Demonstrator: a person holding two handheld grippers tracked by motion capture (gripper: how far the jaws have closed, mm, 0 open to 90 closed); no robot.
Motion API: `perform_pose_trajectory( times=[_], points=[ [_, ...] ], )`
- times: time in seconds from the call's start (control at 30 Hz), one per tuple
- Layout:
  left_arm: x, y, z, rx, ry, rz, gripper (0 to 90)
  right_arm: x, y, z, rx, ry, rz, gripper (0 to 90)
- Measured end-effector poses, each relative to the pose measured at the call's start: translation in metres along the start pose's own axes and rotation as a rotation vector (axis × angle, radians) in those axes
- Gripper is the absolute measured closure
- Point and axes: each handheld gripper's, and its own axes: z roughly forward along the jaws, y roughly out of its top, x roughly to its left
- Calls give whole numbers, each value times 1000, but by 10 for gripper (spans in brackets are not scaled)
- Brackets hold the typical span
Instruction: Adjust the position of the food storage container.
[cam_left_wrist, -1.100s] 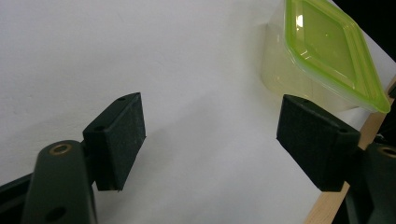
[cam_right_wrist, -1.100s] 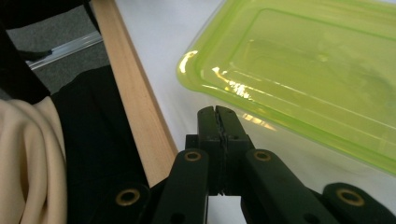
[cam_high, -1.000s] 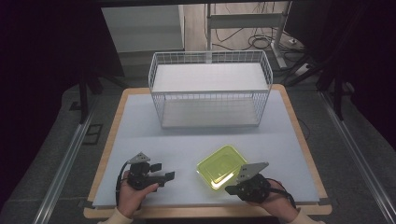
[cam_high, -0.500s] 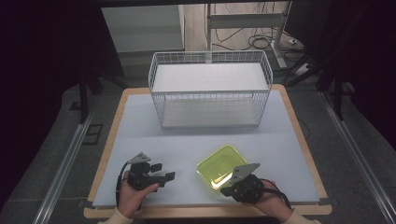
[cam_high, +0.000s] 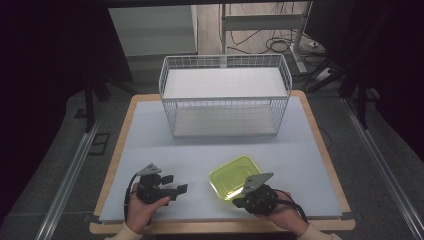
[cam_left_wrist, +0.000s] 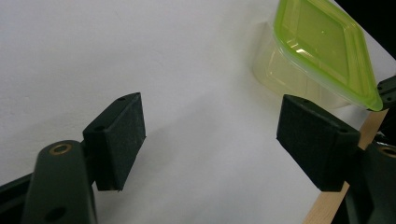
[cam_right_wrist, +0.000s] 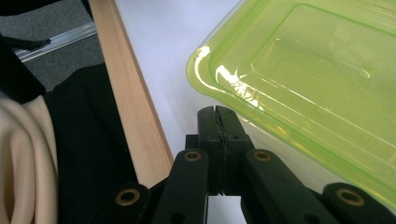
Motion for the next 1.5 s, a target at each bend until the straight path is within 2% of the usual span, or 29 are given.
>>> perform_pose_trajectory(
  times=[0.33, 0.9, 1.1, 1.33, 1.5],
  points=[
    [0, 0, -1, -4, -2, 0, 234, 3, 11, 14, -1, -15, 26, 893],
    [0, 0, -1, 2, -8, 11, 234, 6, 34, 42, -19, -79, 98, 893],
    [0, 0, -1, 2, -8, 9, 233, 6, 38, 48, -21, -80, 108, 893],
    [-1, 0, -1, 4, -12, 8, 232, 7, 36, 47, -27, -71, 116, 893],
    [-1, 1, -1, -3, -15, 1, 232, 14, 32, 31, -63, -44, 105, 892]
  ],
)
